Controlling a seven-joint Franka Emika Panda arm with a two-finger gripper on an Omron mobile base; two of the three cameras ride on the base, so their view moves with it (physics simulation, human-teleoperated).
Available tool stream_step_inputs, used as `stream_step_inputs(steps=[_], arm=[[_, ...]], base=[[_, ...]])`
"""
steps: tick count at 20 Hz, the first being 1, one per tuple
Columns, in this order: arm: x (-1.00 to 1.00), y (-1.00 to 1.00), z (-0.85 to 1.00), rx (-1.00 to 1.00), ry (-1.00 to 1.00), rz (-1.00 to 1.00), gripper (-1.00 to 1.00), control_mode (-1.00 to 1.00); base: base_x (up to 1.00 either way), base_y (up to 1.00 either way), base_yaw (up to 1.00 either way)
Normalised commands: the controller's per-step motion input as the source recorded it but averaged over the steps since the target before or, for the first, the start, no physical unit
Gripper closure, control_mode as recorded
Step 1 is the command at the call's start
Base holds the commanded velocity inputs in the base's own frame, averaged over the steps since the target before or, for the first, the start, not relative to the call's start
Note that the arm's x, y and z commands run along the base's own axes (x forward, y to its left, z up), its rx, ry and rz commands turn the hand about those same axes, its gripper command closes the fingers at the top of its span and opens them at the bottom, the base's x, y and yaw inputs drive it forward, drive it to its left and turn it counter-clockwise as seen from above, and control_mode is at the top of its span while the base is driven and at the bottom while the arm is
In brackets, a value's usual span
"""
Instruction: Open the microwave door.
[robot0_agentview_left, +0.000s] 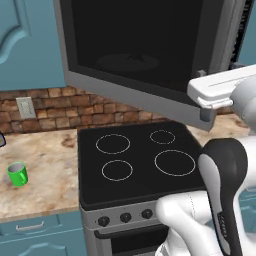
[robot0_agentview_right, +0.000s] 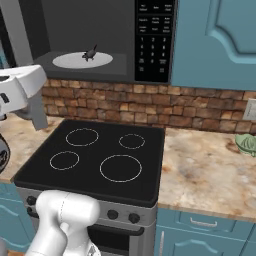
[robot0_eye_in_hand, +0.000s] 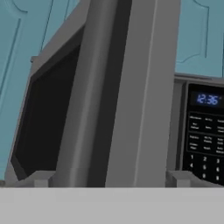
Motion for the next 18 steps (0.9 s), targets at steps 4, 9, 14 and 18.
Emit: stream_step_inputs(steps=[4, 9, 14, 18], arm=[[0.0, 0.55, 0.0, -0.11, 0.0, 0.0, -1.0, -1.0], [0.0, 0.49, -0.03, -0.11, 0.0, 0.0, -1.0, -1.0], [-0.89, 0.05, -0.15, -0.06, 0.0, 0.0, -1.0, -1.0], [-1.0, -0.11, -0.14, -0.02, -0.01, 0.0, -1.0, -1.0]], base=[[0.0, 0.0, 0.0], [0.0, 0.0, 0.0], [0.0, 0.0, 0.0], [0.0, 0.0, 0.0]])
